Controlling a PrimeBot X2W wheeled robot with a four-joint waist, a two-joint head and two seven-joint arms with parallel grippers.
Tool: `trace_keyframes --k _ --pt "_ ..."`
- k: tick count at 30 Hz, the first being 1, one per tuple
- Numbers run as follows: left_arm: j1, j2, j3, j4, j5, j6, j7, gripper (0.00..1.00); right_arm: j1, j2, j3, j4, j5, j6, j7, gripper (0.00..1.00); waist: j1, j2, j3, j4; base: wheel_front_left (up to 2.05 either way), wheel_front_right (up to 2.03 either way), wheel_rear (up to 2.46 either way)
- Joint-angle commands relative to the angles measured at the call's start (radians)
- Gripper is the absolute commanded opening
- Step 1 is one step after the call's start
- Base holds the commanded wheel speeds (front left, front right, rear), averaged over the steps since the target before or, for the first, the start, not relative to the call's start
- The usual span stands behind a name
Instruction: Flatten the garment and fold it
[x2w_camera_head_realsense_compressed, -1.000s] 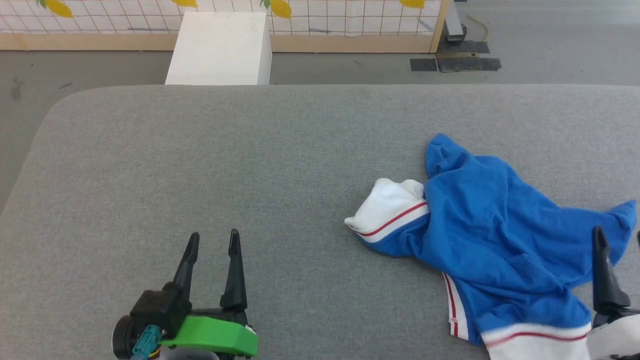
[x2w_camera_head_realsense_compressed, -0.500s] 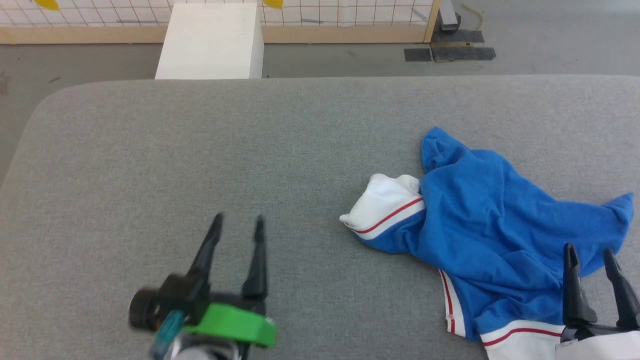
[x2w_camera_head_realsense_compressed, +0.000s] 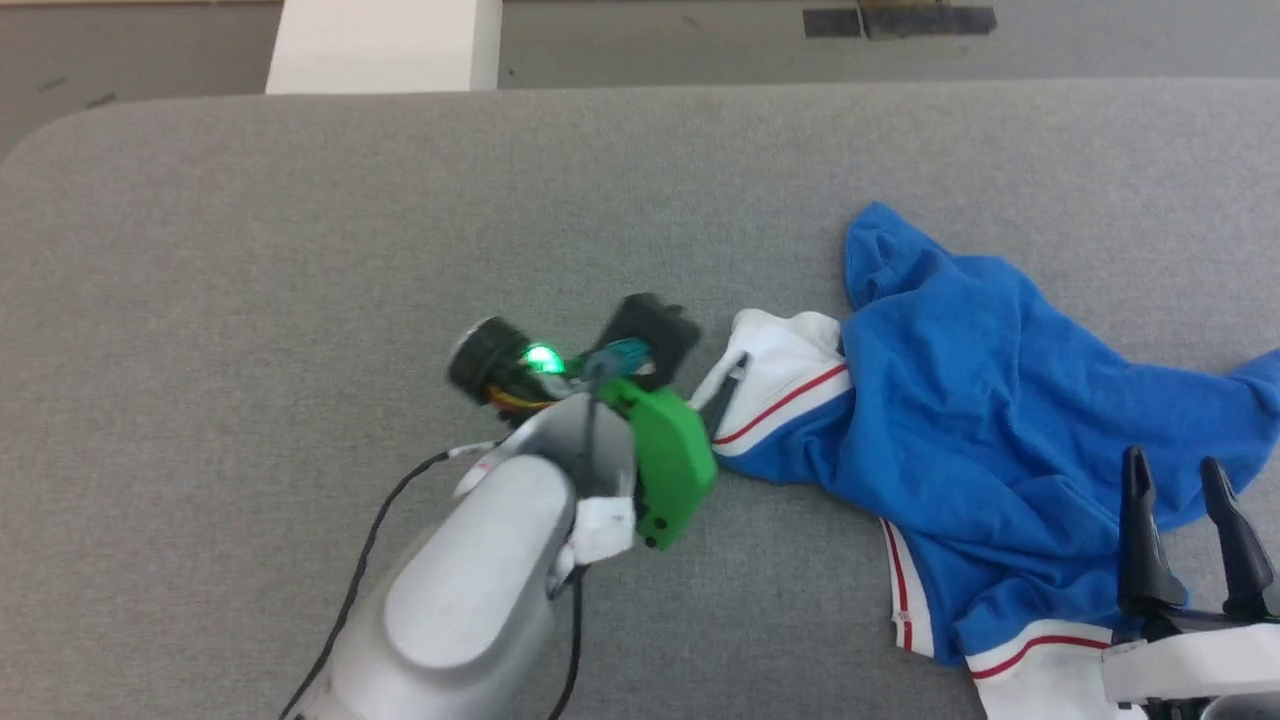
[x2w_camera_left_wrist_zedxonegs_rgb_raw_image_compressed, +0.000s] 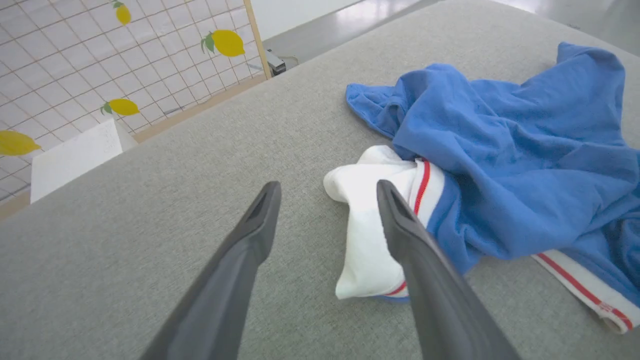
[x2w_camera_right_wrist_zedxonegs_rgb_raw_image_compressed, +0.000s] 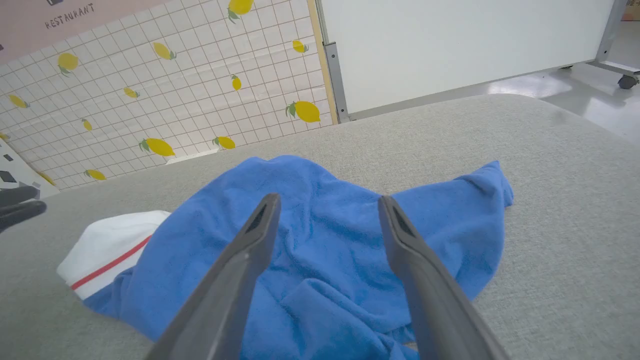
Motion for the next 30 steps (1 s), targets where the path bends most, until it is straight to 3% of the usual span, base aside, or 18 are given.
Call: trace_keyframes --k 1,5,11,12,13,18,22,26,30 --pt "-0.039 0.002 -0.022 0.018 -0.035 -0.006 0.023 1.0 -0.022 0.001 0.003 0.005 0.004 -0.001 -0.009 1.0 0.0 -0.0001 0.032 -0.018 0.0 0.0 0.0" --pt "-0.117 0.019 -0.122 0.112 -0.137 -0.007 0.158 1.0 -0.037 0.001 0.011 0.023 0.01 -0.001 -0.015 1.0 0.0 -0.0001 0.06 -0.034 0.0 0.0 0.0" --pt "-0.187 0.029 -0.204 0.258 -0.17 -0.007 0.282 1.0 -0.058 0.001 0.026 0.04 0.015 -0.001 -0.024 1.0 0.0 -0.0001 0.085 -0.053 0.0 0.0 0.0" --pt "-0.192 0.026 -0.214 0.275 -0.174 -0.007 0.283 0.33 -0.061 0.001 0.028 0.043 0.016 -0.001 -0.026 1.0 0.0 -0.0001 0.087 -0.055 0.0 0.0 0.0" --pt "-0.197 0.021 -0.228 0.291 -0.186 -0.007 0.283 0.0 -0.065 0.001 0.031 0.047 0.018 -0.001 -0.028 1.0 0.0 -0.0001 0.087 -0.057 0.0 0.0 0.0" --pt "-0.206 0.01 -0.264 0.309 -0.279 -0.007 0.233 0.0 -0.063 0.001 0.025 0.066 0.021 -0.001 -0.034 1.0 0.0 -0.0001 0.064 -0.044 0.0 0.0 0.0" --pt "-0.204 0.031 -0.221 0.29 -0.336 -0.006 0.15 0.0 -0.044 0.001 0.015 0.072 0.018 -0.001 -0.03 1.0 0.0 -0.0001 0.016 -0.008 0.0 0.0 0.0" --pt "-0.158 0.094 -0.141 0.237 -0.371 0.037 0.07 0.0 -0.013 0.001 0.009 0.063 0.012 -0.001 -0.014 1.0 0.0 -0.0001 -0.039 0.038 0.0 0.0 0.0" --pt "-0.03 0.206 -0.054 0.143 -0.406 0.119 0.022 0.0 0.01 0.001 0.009 0.048 0.011 -0.001 0.008 1.0 0.0 -0.0001 -0.075 0.079 0.0 0.0 0.0"
